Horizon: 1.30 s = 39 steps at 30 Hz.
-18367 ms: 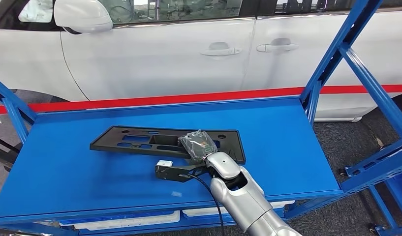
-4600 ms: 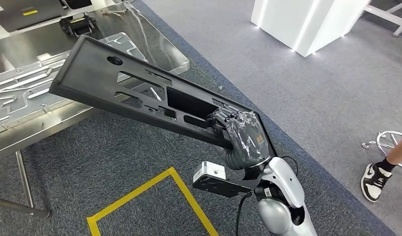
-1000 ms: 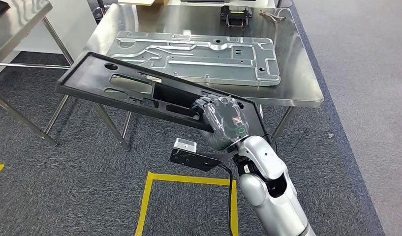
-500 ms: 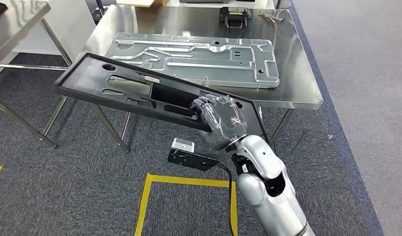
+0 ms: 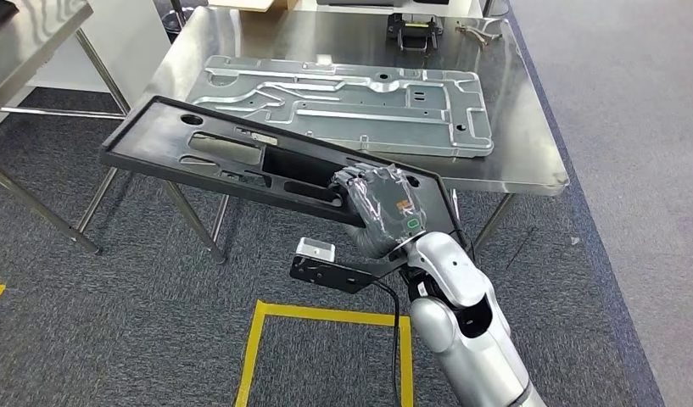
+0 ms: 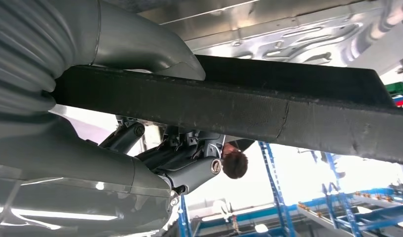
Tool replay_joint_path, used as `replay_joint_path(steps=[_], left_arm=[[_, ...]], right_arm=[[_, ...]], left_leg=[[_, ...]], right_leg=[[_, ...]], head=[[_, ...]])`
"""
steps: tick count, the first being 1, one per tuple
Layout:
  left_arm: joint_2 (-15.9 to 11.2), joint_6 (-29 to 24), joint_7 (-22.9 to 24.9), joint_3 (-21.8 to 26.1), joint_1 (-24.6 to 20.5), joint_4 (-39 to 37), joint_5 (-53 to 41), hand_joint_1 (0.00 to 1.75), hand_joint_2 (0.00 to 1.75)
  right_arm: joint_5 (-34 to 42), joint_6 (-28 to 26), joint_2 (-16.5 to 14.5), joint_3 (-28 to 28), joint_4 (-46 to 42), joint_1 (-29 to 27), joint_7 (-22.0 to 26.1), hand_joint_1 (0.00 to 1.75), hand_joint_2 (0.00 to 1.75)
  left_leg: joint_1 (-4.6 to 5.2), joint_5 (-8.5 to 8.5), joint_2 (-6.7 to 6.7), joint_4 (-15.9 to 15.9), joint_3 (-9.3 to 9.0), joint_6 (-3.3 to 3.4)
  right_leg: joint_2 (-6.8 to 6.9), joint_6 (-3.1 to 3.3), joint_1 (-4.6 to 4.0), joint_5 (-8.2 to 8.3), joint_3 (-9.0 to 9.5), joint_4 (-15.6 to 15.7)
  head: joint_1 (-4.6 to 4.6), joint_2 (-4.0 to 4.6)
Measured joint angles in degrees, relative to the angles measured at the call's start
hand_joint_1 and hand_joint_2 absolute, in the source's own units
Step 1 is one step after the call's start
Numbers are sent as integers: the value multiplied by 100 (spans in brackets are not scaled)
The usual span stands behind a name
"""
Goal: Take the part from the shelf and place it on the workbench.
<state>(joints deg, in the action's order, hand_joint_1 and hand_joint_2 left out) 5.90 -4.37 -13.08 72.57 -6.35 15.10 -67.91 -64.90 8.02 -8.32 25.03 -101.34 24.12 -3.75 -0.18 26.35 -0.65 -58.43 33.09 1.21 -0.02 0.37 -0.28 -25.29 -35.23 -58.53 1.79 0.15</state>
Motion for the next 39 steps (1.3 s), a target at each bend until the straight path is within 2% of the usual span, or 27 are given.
replay_joint_path(steps=[3, 4, 5, 7, 8, 9, 10, 12, 13, 14, 17, 19, 20, 22, 23, 24, 25, 26, 27, 28, 29, 31, 33, 35, 36, 38, 39], left_arm=[[2, 3, -4, -2, -3, 1, -14, 0, 175], [5, 5, -7, -3, -7, 2, -24, 0, 175], [7, 7, -9, -4, -8, 2, -33, 0, 175], [8, 7, -11, -4, -1, 2, -45, 0, 175], [5, 7, -10, -4, 5, 2, -46, 0, 175], [3, 7, -10, -4, 8, 2, -48, 0, 175], [1, 7, -10, -4, 9, 2, -48, 0, 175], [-3, 7, -10, -4, 5, 2, -48, 0, 175], [-4, 7, -10, -4, 2, 2, -48, 0, 175], [-4, 7, -9, -5, -1, 2, -48, 0, 175], [-4, 5, -5, -7, -1, 2, -48, 0, 175], [-3, 4, -7, -13, -2, 2, -48, 0, 175], [-3, 4, -9, -19, -6, 2, -48, 0, 175], [-3, 4, -10, -30, -10, 2, -48, 0, 175], [-3, 4, -10, -34, -9, 2, -48, 0, 175], [-4, 4, -10, -36, -6, 2, -48, 0, 175], [-4, 4, -10, -37, -3, 2, -48, 0, 175], [-3, 4, -10, -38, -1, 2, -49, 0, 175], [-2, 4, -10, -39, 1, 2, -49, 0, 175], [4, 5, -11, -41, -3, 2, -49, 0, 175], [10, 5, -12, -43, -7, 2, -50, 0, 175], [21, 5, -14, -44, -15, 2, -50, 0, 175], [20, 3, -15, -45, -16, 2, -50, 0, 175], [26, 1, -19, -48, -21, 2, -50, 0, 175], [26, 0, -20, -49, -21, 2, -50, 0, 175], [22, 0, -21, -49, -9, 2, -50, 0, 175], [19, 0, -21, -49, 1, 2, -50, 0, 175]], right_arm=[[-7, 3, 8, 0, 2, 5, -8, 175, 175], [-8, 3, 8, 0, 2, 8, -9, 175, 175], [-9, 4, 8, 0, 2, 10, -9, 175, 175], [-10, 7, 9, 0, 8, 3, -11, 175, 175], [-10, 9, 9, 0, 15, -6, -13, 175, 175], [-11, 10, 10, 0, 23, -15, -15, 175, 175], [-15, 11, 10, 0, 30, -20, -18, 175, 175], [-28, 14, 10, 0, 39, -18, -19, 175, 175], [-35, 14, 10, 0, 42, -11, -20, 175, 175], [-43, 15, 10, 0, 44, -6, -23, 175, 175], [-61, 19, 10, 0, 47, 5, -30, 175, 175], [-68, 20, 12, 0, 48, 15, -32, 175, 175], [-72, 20, 14, 0, 48, 21, -34, 175, 175], [-76, 22, 25, 0, 54, 15, -37, 175, 175], [-78, 24, 34, 0, 62, 5, -39, 175, 175], [-79, 26, 45, 0, 72, -6, -41, 175, 175], [-80, 27, 55, 0, 80, -14, -43, 175, 175], [-80, 28, 62, 0, 87, -16, -43, 175, 175], [-80, 29, 65, 0, 90, -14, -42, 175, 175], [-80, 29, 67, 0, 92, -8, -42, 175, 175], [-80, 30, 68, 0, 94, 0, -41, 175, 175], [-85, 32, 70, 0, 98, 5, -44, 175, 175], [-91, 34, 75, 0, 99, 3, -49, 175, 175], [-93, 35, 77, 0, 99, 9, -47, 175, 175], [-93, 36, 76, 0, 99, 10, -45, 175, 175], [-93, 40, 79, 0, 102, -6, -43, 175, 175], [-93, 44, 81, 0, 103, -22, -44, 175, 175]], left_leg=[[-6, 63, 16, -31, -9, -90], [-10, 148, 22, -173, 46, -125], [-23, 277, 27, -428, 162, -162], [-53, 574, 30, -1169, 546, -231], [-69, 637, 31, -1456, 718, -259], [-85, 596, 32, -1563, 809, -281], [-101, 439, 33, -1443, 787, -297], [-127, 5, 43, -729, 486, -313], [-122, -129, 43, -385, 329, -300], [-111, -183, 42, -169, 229, -273], [-82, -149, 31, -64, 183, -146], [-95, -145, 29, -31, 150, -61], [-103, -139, 29, -16, 130, -22], [-90, -108, 32, -14, 110, 36], [-83, -90, 31, -15, 97, 51], [-76, -69, 28, -15, 76, 58], [-69, -43, 22, -16, 41, 59], [-61, -10, 14, -16, -7, 54], [-55, 28, 6, -16, -58, 47], [-38, 67, 2, -19, -100, 28], [-32, 99, -2, -21, -125, 6], [-28, 138, 2, -10, -144, -52], [-33, 174, 16, 3, -183, -118], [-41, 318, 28, -256, -90, -175], [-56, 441, 31, -549, 58, -196], [-75, 697, 33, -1303, 500, -239], [-85, 714, 33, -1541, 676, -257]], right_leg=[[-5, 48, 37, 0, 59, 86], [-2, 75, 59, 1, 95, 120], [3, 101, 74, -5, 130, 143], [9, 135, 72, -37, 164, 146], [8, 134, 72, -54, 180, 143], [6, 128, 75, -73, 199, 139], [3, 116, 81, -97, 225, 130], [-2, 71, 94, -163, 288, 103], [-7, 38, 89, -198, 304, 78], [-10, 5, 82, -222, 310, 64], [-12, -93, 68, -254, 311, 72], [-7, -152, 83, -356, 253, -83], [-6, -173, 92, -471, 139, -312], [-4, -194, 99, -772, -296, -1076], [-4, -199, 101, -855, -517, -1412], [-4, -197, 101, -839, -672, -1599], [-4, -186, 100, -691, -702, -1537], [-4, -162, 98, -446, -615, -1256], [-4, -125, 87, -181, -461, -847], [-3, -83, 69, 7, -298, -471], [0, -50, 51, 104, -175, -197], [-1, -7, 14, 80, -93, -30], [-13, 24, 33, 63, -40, 42], [-10, 77, 76, 44, 63, 121], [-4, 99, 85, 24, 110, 142], [0, 124, 87, -36, 174, 142], [-1, 121, 88, -70, 210, 138]], head=[[0, 0], [0, 0], [1, 0], [1, 0], [2, 0], [1, 0], [1, 0], [1, 0], [1, 0], [1, 0], [1, 0], [0, 0], [-1, 0], [-1, 0], [-1, 0], [0, 0], [0, 0], [-1, 0], [-1, 0], [-1, 0], [-1, 0], [-1, 0], [-2, 0], [-2, 0], [-2, 0], [-1, 0], [0, 0]])
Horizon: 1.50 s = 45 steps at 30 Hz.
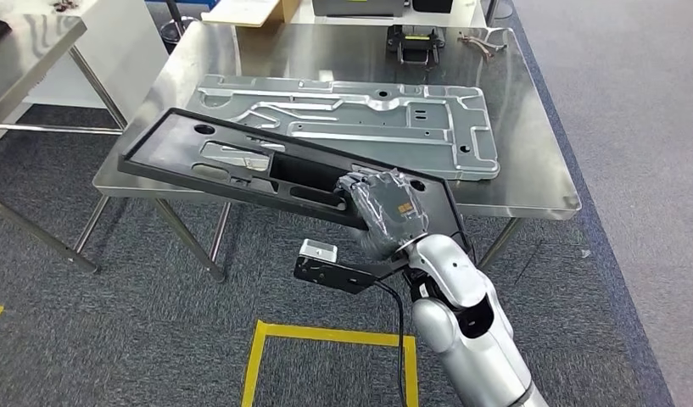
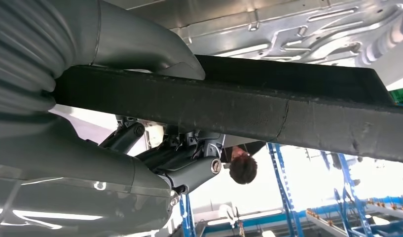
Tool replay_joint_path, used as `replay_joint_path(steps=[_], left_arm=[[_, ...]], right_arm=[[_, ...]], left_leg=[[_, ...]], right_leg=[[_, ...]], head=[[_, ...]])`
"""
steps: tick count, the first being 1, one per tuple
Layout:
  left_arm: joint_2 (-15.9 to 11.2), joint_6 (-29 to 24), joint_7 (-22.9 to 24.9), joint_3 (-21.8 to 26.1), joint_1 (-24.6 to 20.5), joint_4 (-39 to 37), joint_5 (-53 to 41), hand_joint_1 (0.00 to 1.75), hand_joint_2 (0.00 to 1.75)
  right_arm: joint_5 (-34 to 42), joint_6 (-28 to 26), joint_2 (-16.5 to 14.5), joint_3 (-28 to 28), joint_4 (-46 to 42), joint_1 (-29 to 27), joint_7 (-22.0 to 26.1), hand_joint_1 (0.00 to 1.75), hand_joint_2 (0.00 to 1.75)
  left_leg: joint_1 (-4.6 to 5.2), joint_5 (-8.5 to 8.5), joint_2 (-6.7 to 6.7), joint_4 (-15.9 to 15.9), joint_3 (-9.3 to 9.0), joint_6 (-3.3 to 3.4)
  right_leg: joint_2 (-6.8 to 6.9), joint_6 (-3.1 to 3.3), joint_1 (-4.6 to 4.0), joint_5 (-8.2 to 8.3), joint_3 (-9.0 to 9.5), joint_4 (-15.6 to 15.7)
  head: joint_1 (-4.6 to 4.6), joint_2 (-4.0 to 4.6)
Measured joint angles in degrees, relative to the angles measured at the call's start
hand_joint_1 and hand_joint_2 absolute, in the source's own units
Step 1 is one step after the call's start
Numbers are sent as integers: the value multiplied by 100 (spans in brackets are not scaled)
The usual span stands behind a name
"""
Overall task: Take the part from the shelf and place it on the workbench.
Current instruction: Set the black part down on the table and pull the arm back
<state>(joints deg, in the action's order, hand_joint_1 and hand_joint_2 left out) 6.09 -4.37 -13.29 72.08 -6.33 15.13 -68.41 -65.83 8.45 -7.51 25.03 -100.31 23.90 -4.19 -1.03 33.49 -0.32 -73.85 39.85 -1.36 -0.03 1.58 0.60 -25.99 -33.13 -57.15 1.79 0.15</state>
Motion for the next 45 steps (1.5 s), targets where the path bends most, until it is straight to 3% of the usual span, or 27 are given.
replay_joint_path(steps=[1, 2, 4, 6, 9, 11, 12, 14, 15, 16, 18, 20, 21, 23, 26, 28, 30, 31, 32, 34, 36, 38, 41, 43, 45], left_arm=[[-2, 0, 0, 1, 9, 0, 0, 0, 175], [-2, 0, 0, 1, 12, 0, 0, 0, 175], [-4, 0, 1, 1, 10, 0, 1, 0, 175], [-6, -1, 2, 1, 3, 0, 4, 0, 175], [-11, -2, 2, 0, 4, 0, 11, 0, 175], [-13, -2, -5, -1, 4, 0, 16, 0, 175], [-12, -1, -8, -1, 1, 0, 17, 0, 175], [-14, 0, -11, -1, -3, 0, 17, 0, 175], [-15, 0, -11, 0, -2, 0, 17, 0, 175], [-16, 0, -11, 0, 2, 0, 18, 0, 175], [-16, 3, -11, 1, 10, 0, 19, 0, 175], [-14, 9, -12, 1, 8, 0, 21, 0, 175], [-13, 11, -15, 1, 3, 0, 22, 0, 175], [-10, 13, -22, 1, -4, 0, 30, 0, 175], [-13, 14, -32, -1, -16, 1, 46, 0, 175], [-13, 14, -36, -2, -25, 0, 51, 0, 175], [-19, 13, -34, -1, -14, 0, 54, 0, 175], [-22, 13, -33, -1, -3, 0, 56, 0, 175], [-25, 13, -31, -1, 7, 0, 57, 0, 175], [-25, 13, -28, -1, 11, 0, 60, 0, 175], [-25, 13, -26, -1, 3, 0, 61, 0, 175], [-27, 10, -21, -1, 3, 0, 61, 0, 175], [-27, 9, -15, -1, 13, 0, 56, 0, 175], [-25, 9, -14, -2, 4, 0, 51, 0, 175], [-26, 9, -12, -2, -3, 0, 46, 0, 175]], right_arm=[[0, 3, 2, 0, 1, -15, -1, 175, 175], [0, 4, 4, 0, 1, -24, -1, 175, 175], [0, 5, 6, 0, 1, -26, -1, 175, 175], [-2, 6, 8, 0, 1, -14, -2, 175, 175], [-22, 8, 11, 0, 1, -3, -6, 175, 175], [-46, 9, 15, 0, -1, 10, -9, 175, 175], [-57, 9, 18, 0, -1, 15, -10, 175, 175], [-69, 14, 38, 0, 2, 9, -15, 175, 175], [-75, 19, 54, 0, 7, 1, -19, 175, 175], [-79, 26, 73, 0, 13, -5, -23, 175, 175], [-84, 36, 98, 0, 26, -5, -34, 175, 175], [-88, 40, 105, 0, 32, 2, -42, 175, 175], [-92, 40, 107, 0, 34, 8, -43, 175, 175], [-100, 42, 108, 0, 36, 16, -51, 175, 175], [-109, 43, 108, 0, 33, 17, -66, 175, 175], [-110, 45, 106, 0, 33, 23, -67, 175, 175], [-111, 50, 106, 0, 38, 5, -68, 175, 175], [-112, 55, 106, 0, 42, -14, -69, 175, 175], [-113, 58, 106, 0, 45, -30, -70, 175, 175], [-114, 63, 106, 0, 47, -42, -71, 175, 175], [-114, 64, 107, 0, 47, -34, -72, 175, 175], [-117, 64, 108, 0, 47, -31, -74, 175, 175], [-124, 64, 108, 0, 40, -27, -75, 175, 175], [-125, 64, 109, 0, 36, -16, -74, 175, 175], [-128, 64, 115, 0, 41, -28, -75, 175, 175]], left_leg=[[-11, -96, 1, -45, 88, -14], [-23, -318, 3, 161, 50, -22], [-38, -805, 15, 920, -225, -31], [-21, -955, 15, 1392, -424, 3], [-7, -888, -3, 1446, -456, 112], [-19, -866, -6, 1482, -506, 193], [-23, -853, -5, 1496, -533, 228], [-11, -811, -3, 1499, -567, 274], [-3, -788, -5, 1499, -589, 285], [4, -760, -9, 1499, -620, 291], [20, -690, -23, 1499, -721, 284], [40, -610, -35, 1500, -816, 252], [45, -578, -37, 1503, -842, 224], [45, -535, -30, 1526, -874, 157], [42, -438, -2, 1446, -905, 64], [28, -215, 3, 903, -642, 6], [20, -2, 4, 177, -188, -41], [19, -29, 4, 2, -33, -55], [18, -183, 5, 53, 16, -61], [15, -703, 12, 718, -178, -47], [34, -965, 16, 1320, -422, 4], [60, -917, 9, 1470, -485, 76], [23, -883, 1, 1551, -545, 186], [6, -857, 3, 1588, -607, 249], [9, -807, 1, 1589, -654, 282]], right_leg=[[-3, -8, 3, -37, 41, -7], [-7, -22, 8, -80, 91, -18], [-12, -71, 9, -182, 186, -50], [-18, -136, -9, -253, 212, -87], [-19, -226, -15, -293, 212, -83], [-12, -279, 0, -409, 132, -287], [-10, -297, 9, -521, -12, -558], [-9, -310, 12, -741, -479, -1295], [-8, -310, 13, -763, -692, -1566], [-8, -302, 13, -680, -821, -1655], [-9, -252, 3, -217, -748, -1217], [-7, -170, -34, 167, -480, -537], [-2, -142, -55, 214, -388, -333], [-3, -106, -90, 156, -319, -198], [-16, -44, -44, 121, -190, -76], [-8, 1, -26, 84, -88, -19], [-4, 25, -35, 20, -25, -21], [-7, 25, -38, -18, 15, -26], [-10, 21, -39, -59, 64, -32], [-15, -5, -37, -156, 176, -46], [-19, -54, -56, -231, 229, -67], [-26, -105, -73, -258, 220, -66], [-23, -191, -74, -341, 208, -143], [-20, -243, -57, -570, -63, -672], [-19, -274, -37, -821, -572, -1480]], head=[[0, 0], [0, 0], [-1, 0], [-2, 0], [-2, 0], [-2, 0], [-2, 0], [-2, 0], [-2, 0], [-2, 0], [-2, 0], [-3, 0], [-2, 0], [-3, 0], [-1, 0], [-1, 0], [0, 0], [0, 0], [0, 0], [0, 0], [-1, 0], [-2, 0], [-2, 0], [-3, 0], [-2, 0]])
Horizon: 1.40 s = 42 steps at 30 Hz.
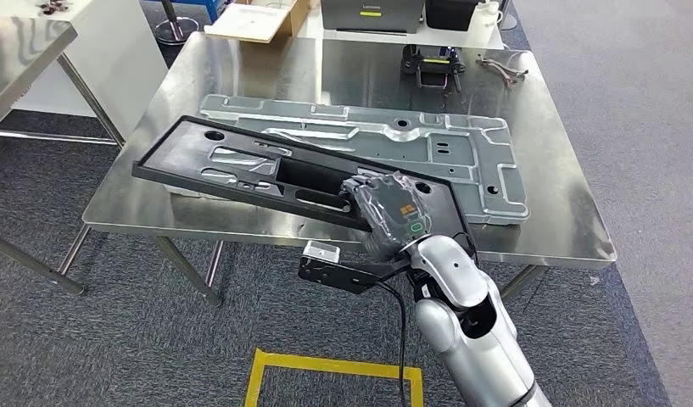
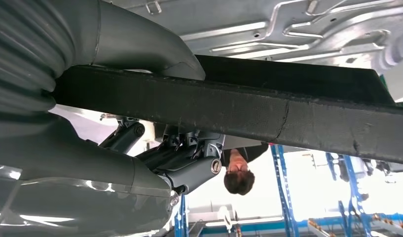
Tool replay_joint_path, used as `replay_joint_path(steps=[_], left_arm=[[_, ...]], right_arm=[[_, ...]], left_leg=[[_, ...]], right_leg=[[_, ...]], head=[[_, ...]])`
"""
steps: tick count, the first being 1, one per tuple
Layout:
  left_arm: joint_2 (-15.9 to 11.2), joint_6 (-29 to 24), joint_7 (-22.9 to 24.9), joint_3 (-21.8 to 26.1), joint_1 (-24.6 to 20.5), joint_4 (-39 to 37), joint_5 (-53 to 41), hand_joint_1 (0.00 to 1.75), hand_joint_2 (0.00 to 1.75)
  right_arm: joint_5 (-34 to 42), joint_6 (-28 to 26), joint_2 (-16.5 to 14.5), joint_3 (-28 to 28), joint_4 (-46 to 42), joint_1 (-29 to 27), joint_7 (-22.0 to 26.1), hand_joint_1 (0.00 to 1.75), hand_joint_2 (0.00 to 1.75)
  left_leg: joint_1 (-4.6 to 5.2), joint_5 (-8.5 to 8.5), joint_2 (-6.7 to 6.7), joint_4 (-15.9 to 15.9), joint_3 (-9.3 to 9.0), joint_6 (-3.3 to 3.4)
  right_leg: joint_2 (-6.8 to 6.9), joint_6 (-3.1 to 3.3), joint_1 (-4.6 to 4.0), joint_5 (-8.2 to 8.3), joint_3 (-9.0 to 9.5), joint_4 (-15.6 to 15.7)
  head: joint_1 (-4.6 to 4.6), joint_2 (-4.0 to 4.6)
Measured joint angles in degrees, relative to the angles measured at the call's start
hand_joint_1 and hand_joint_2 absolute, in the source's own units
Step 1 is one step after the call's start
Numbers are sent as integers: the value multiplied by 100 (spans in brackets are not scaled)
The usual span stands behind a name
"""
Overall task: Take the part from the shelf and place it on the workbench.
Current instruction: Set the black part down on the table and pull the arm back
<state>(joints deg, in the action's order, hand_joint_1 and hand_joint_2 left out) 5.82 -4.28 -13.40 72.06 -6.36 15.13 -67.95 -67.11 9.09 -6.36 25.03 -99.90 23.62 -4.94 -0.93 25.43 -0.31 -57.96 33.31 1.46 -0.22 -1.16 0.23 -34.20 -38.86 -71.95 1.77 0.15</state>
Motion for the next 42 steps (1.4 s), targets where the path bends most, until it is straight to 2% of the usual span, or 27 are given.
replay_joint_path(steps=[1, 2, 3, 5, 6, 7, 10, 12, 13, 15, 16, 17, 18, 20, 21, 22, 24, 27, 28, 30, 31, 32, 33, 35, 36, 38, 42], left_arm=[[-1, 0, 1, 0, 3, 0, -2, 0, 175], [-1, 0, 3, 0, 8, 0, -3, 0, 175], [-1, 0, 4, 0, 11, 0, -4, 0, 175], [-1, 1, 4, 0, 8, 0, -14, 0, 175], [-1, 1, 3, -1, 1, 0, -23, 0, 175], [0, -1, 1, -2, -4, 0, -32, 0, 175], [2, -15, -6, -10, -10, 0, -50, 0, 175], [8, -25, -11, -33, -11, 0, -60, 0, 175], [10, -30, -13, -44, -12, 0, -64, 0, 175], [10, -36, -15, -56, -2, 0, -66, 0, 175], [8, -38, -14, -58, 8, 0, -66, 0, 175], [8, -40, -14, -62, 18, 0, -67, 0, 175], [8, -40, -13, -65, 23, 0, -72, 0, 175], [4, -42, -13, -72, 25, 0, -80, 0, 175], [3, -43, -13, -73, 22, 0, -84, 0, 175], [1, -45, -11, -75, 16, 0, -84, 0, 175], [-2, -48, -7, -78, 7, 0, -84, 0, 175], [-1, -49, -10, -85, 7, 0, -84, 0, 175], [1, -48, -12, -87, 3, 0, -84, 0, 175], [0, -48, -14, -87, -2, 0, -84, 0, 175], [1, -48, -14, -87, 0, 0, -84, 0, 175], [0, -48, -13, -87, 7, 0, -84, 0, 175], [-1, -48, -13, -87, 13, 0, -84, 0, 175], [-1, -43, -13, -87, 22, 0, -84, 0, 175], [0, -39, -13, -87, 17, 0, -83, 0, 175], [-1, -35, -7, -87, 7, 0, -81, 0, 175], [4, -37, 1, -87, -4, -1, -79, 0, 175]], right_arm=[[-4, 1, 5, 0, 3, -15, -1, 175, 175], [-8, 1, 11, 0, 7, -28, -2, 175, 175], [-11, 1, 15, 0, 8, -34, -2, 175, 175], [-14, 1, 18, 0, 7, -33, -1, 175, 175], [-14, 1, 19, 0, 5, -30, -1, 175, 175], [-14, 1, 20, 0, 4, -33, 0, 175, 175], [-21, 0, 37, -2, -18, -72, -4, 175, 175], [-30, 0, 48, -4, -58, -101, -3, 175, 175], [-33, 0, 50, -4, -77, -111, -2, 175, 175], [-35, 1, 55, -4, -92, -136, 0, 175, 175], [-36, 2, 59, -4, -92, -156, 0, 175, 175], [-37, 2, 65, -4, -92, -176, -1, 175, 175], [-38, 2, 70, -4, -92, -189, -1, 175, 175], [-38, 2, 76, -4, -92, -193, -1, 175, 175], [-38, 2, 78, -4, -92, -188, -1, 175, 175], [-38, 2, 81, -4, -92, -184, -1, 175, 175], [-39, 2, 87, -4, -93, -182, -2, 175, 175], [-40, 1, 94, -4, -104, -171, -1, 175, 175], [-39, 0, 96, -4, -107, -163, -1, 175, 175], [-38, 1, 103, -4, -107, -167, -1, 175, 175], [-38, 2, 111, -4, -105, -184, -2, 175, 175], [-38, 2, 120, -4, -104, -201, -2, 175, 175], [-38, 2, 128, -4, -104, -211, -2, 175, 175], [-38, 2, 138, -4, -104, -213, -2, 175, 175], [-38, 2, 141, -4, -104, -210, -1, 175, 175], [-38, 2, 146, -4, -105, -206, -1, 175, 175], [-46, 1, 149, -4, -116, -206, -4, 175, 175]], left_leg=[[1, 31, -2, -1, -34, 3], [1, 66, -6, -2, -81, -2], [1, 107, -12, -3, -140, -11], [11, 203, -21, -7, -264, -49], [18, 248, -26, -10, -302, -81], [25, 283, -27, -8, -323, -114], [23, 353, -16, 31, -368, -209], [12, 487, -1, -187, -304, -271], [5, 620, 3, -484, -160, -298], [2, 892, 5, -1289, 308, -338], [1, 925, 5, -1579, 517, -348], [1, 828, 5, -1657, 633, -350], [1, 610, 5, -1502, 637, -343], [8, 63, 7, -760, 403, -300], [23, -97, 8, -418, 267, -267], [40, -157, 10, -198, 178, -232], [69, -100, 10, -67, 126, -168], [17, -68, 9, 26, 40, -75], [-2, -56, 10, 55, -3, -45], [-1, -3, 10, 63, -60, -9], [-1, 29, 9, 62, -91, -3], [-1, 66, 5, 61, -133, -6], [-2, 110, 1, 58, -188, -15], [-4, 218, -7, 54, -313, -52], [7, 273, -11, 42, -362, -84], [20, 344, -16, 33, -391, -157], [1, 464, 1, -63, -400, -276]], right_leg=[[0, -9, 9, -4, -196, -242], [1, -11, 16, 122, -285, -264], [2, -4, 22, 364, -250, -46], [5, 39, 12, 884, 32, 737], [5, 70, 0, 1011, 167, 1059], [3, 99, -17, 1044, 246, 1246], [-15, 189, -23, 964, 313, 1351], [-20, 261, 6, 932, 398, 1407], [-17, 293, 13, 908, 446, 1425], [-13, 332, 1, 840, 518, 1428], [-15, 337, -4, 800, 561, 1427], [-18, 335, -7, 758, 613, 1426], [-21, 330, -8, 713, 676, 1424], [-25, 305, -10, 613, 809, 1424], [-29, 281, -17, 570, 850, 1418], [-32, 256, -23, 538, 868, 1417], [-34, 197, -31, 506, 865, 1429], [-13, 101, -31, 382, 820, 1267], [-9, 73, -24, 269, 692, 1012], [-7, 34, 4, 3, 218, 235], [-7, 17, 19, -54, -20, -94], [-6, 4, 34, 2, -184, -248], [-5, -2, 47, 195, -230, -162], [4, 7, 66, 762, -35, 531], [10, 23, 60, 958, 96, 881], [8, 85, 34, 1030, 234, 1234], [-22, 237, 32, 926, 330, 1334]], head=[[0, 0], [0, 0], [0, 0], [0, 0], [1, 0], [1, 0], [1, 0], [1, 0], [2, 0], [2, 0], [2, 0], [2, 0], [2, 0], [1, 0], [2, 0], [1, 0], [2, 0], [1, 0], [0, 0], [0, 0], [0, 0], [0, 0], [0, 0], [0, 0], [-1, 0], [-1, 0], [1, 0]])
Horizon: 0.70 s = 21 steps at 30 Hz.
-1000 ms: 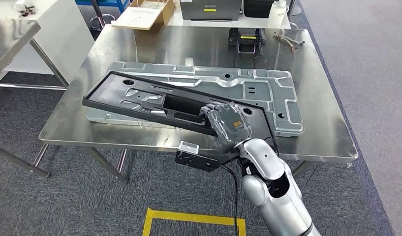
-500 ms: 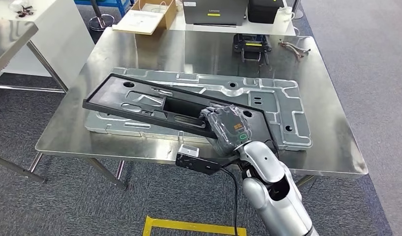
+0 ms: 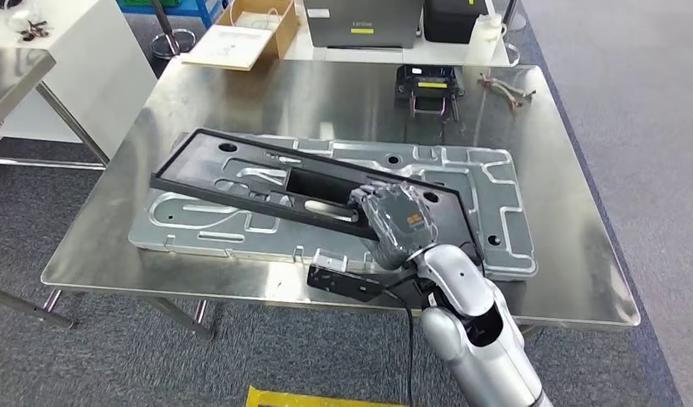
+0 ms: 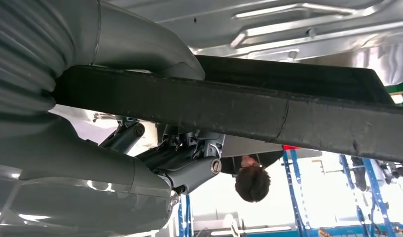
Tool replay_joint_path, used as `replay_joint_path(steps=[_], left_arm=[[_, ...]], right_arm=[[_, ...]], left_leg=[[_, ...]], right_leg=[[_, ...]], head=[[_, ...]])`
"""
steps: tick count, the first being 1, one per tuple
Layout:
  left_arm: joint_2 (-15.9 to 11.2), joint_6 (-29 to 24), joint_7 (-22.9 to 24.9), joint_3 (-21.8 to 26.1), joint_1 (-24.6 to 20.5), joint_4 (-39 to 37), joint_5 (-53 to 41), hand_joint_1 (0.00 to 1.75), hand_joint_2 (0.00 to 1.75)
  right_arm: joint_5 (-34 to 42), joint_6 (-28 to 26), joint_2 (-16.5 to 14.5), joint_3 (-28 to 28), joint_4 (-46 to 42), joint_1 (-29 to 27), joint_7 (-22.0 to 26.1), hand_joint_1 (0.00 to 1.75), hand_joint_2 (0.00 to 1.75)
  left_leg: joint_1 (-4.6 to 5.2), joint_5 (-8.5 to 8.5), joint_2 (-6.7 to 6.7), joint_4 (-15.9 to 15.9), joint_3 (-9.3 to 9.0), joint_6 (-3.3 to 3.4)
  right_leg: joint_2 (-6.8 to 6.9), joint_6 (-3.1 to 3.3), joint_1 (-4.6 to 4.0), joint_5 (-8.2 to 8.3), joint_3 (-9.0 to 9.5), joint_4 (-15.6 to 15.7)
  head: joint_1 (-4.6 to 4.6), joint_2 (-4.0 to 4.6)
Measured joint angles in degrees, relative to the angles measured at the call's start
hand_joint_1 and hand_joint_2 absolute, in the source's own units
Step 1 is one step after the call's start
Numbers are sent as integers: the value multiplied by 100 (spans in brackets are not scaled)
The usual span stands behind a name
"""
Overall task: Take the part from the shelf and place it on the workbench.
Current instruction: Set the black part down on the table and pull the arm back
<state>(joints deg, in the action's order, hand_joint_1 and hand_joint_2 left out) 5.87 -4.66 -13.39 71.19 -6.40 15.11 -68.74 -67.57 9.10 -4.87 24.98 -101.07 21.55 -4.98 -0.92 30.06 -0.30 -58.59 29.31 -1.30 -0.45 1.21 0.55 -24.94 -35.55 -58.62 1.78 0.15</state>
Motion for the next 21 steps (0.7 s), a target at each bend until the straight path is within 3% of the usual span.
replay_joint_path(steps=[2, 4, 5, 6, 8, 10, 12, 14, 16, 19, 20, 21], left_arm=[[1, 0, 0, 0, -4, -1, 1, 0, 175], [-7, 0, -1, 0, 5, -1, 6, 0, 175], [-9, 1, 0, 0, 15, -1, 9, 0, 175], [-9, 2, 1, 0, 24, -1, 13, 0, 175], [-9, 7, 2, 0, 30, -1, 15, 0, 175], [-19, 9, 3, 0, 24, -1, 20, 0, 175], [-28, 10, 12, 1, 14, -1, 27, 0, 175], [-29, 11, 20, 1, 12, -1, 31, 0, 175], [-28, 14, 20, 1, 11, -1, 31, 0, 175], [-27, 21, 19, 1, 1, -1, 31, 0, 175], [-27, 23, 20, 1, 4, -1, 31, 0, 175], [-26, 25, 22, 2, 8, -1, 32, 0, 175]], right_arm=[[2, 0, -1, 0, -4, 10, 3, 175, 175], [3, 1, -1, 0, -4, 1, 4, 175, 175], [3, 2, -1, 0, -4, -11, 4, 175, 175], [3, 2, 0, 0, -4, -19, 4, 175, 175], [3, 2, -1, 0, -4, -21, 4, 175, 175], [3, 2, -1, 0, -3, -11, 4, 175, 175], [3, 2, 0, 0, -2, -5, 4, 175, 175], [3, 1, -1, 0, -5, -1, 4, 175, 175], [4, 0, -2, -1, -11, 17, 4, 175, 175], [5, 1, 4, -2, -14, 12, 4, 175, 175], [5, 2, 10, -2, -14, -3, 4, 175, 175], [5, 2, 16, -2, -13, -14, 4, 175, 175]], left_leg=[[-9, 219, 5, -570, 284, -36], [-10, 424, 5, -1357, 790, -54], [-10, 403, 5, -1570, 978, -52], [-9, 268, 5, -1576, 1070, -41], [1, -281, 5, -958, 939, 17], [42, -625, 8, -294, 700, 98], [80, -604, 9, -72, 609, 149], [60, -578, 8, 22, 566, 183], [22, -572, 9, 113, 483, 233], [14, -509, 10, 145, 391, 279], [14, -475, 9, 144, 354, 280], [14, -436, 6, 142, 306, 276]], right_leg=[[5, 68, 7, -50, 93, 35], [7, 100, -11, -117, 160, 35], [2, 104, -21, -155, 202, 33], [-4, 106, -31, -196, 254, 31], [-15, 99, -48, -288, 381, 32], [-22, 61, -70, -368, 460, 29], [-28, 4, -74, -399, 459, 37], [-23, -61, -71, -422, 467, 55], [-7, -130, -70, -556, 366, -192], [4, -202, -29, -932, -277, -1258], [5, -221, -12, -933, -472, -1498], [8, -235, 4, -813, -570, -1533]], head=[[0, 0], [0, 0], [1, 0], [0, 0], [0, 0], [-1, 0], [-1, 0], [-1, 0], [-1, 0], [-1, 0], [-1, 0], [-1, 0]])
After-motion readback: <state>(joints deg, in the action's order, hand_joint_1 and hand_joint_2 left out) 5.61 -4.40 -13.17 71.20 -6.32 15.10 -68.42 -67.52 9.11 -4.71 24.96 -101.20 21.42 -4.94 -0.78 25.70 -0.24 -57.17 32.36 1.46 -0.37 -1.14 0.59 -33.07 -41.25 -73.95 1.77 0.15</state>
